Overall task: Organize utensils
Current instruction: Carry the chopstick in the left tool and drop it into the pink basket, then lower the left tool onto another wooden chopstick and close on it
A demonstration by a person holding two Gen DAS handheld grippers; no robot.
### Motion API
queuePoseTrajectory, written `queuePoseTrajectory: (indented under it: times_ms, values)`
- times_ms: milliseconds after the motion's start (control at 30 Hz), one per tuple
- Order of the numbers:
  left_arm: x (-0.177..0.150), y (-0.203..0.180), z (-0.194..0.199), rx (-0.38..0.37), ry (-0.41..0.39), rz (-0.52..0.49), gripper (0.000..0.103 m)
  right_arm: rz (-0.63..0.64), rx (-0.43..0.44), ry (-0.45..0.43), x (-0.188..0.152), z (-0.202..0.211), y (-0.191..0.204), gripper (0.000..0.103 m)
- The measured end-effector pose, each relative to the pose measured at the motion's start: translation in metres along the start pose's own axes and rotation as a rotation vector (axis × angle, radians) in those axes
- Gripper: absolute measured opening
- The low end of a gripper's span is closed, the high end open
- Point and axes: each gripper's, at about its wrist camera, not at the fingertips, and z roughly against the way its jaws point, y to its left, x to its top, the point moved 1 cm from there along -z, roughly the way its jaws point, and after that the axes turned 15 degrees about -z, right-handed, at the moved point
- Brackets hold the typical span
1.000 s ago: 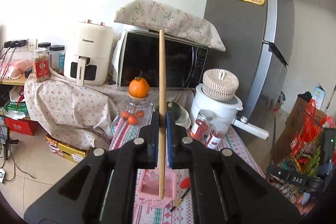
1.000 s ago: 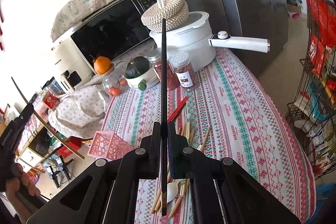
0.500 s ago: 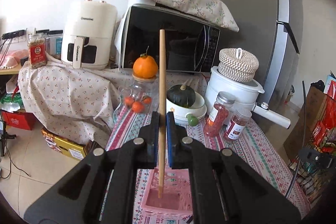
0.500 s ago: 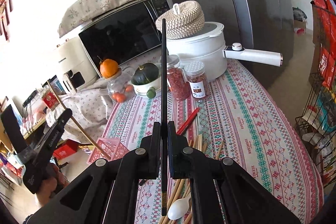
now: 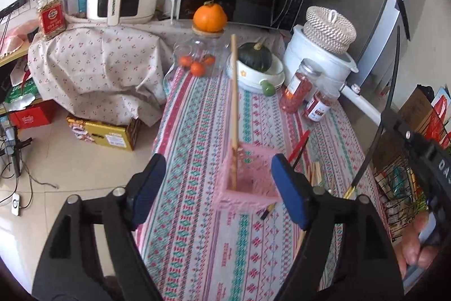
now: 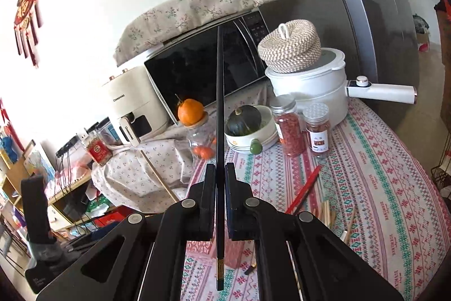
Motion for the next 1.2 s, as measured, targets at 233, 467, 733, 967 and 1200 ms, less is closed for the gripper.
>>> queuePoseTrajectory:
  times_ms: [233, 467, 733, 967, 1200]
  values:
    - [-0.022, 0.029, 0.004, 0.03, 0.113, 0.011, 0.093, -0.002, 0.028, -0.05, -0.012, -0.039, 0.017, 0.006]
    - [-0.029, 0.029, 0.001, 0.023, 0.142, -0.006, 0.101, 0.1, -0.021, -0.136, -0.037, -0.067, 0.029, 0.006]
    - [-0.029, 0.026, -0.003, 0.055, 0.151, -0.041, 0.102, 0.095, 0.003, -0.083, -0.058, -0.082, 0.022, 0.008]
    - [-0.028, 0.02, -0.004, 0.044, 0.14, -0.051, 0.102, 0.132, 0.027, 0.006, -0.038, -0.059, 0.022, 0.04]
    - [-0.032, -0.008, -0.004, 0.011, 0.151, -0.098, 0.102, 0.131, -0.076, 0.11, -0.002, -0.016, 0.0, 0.054]
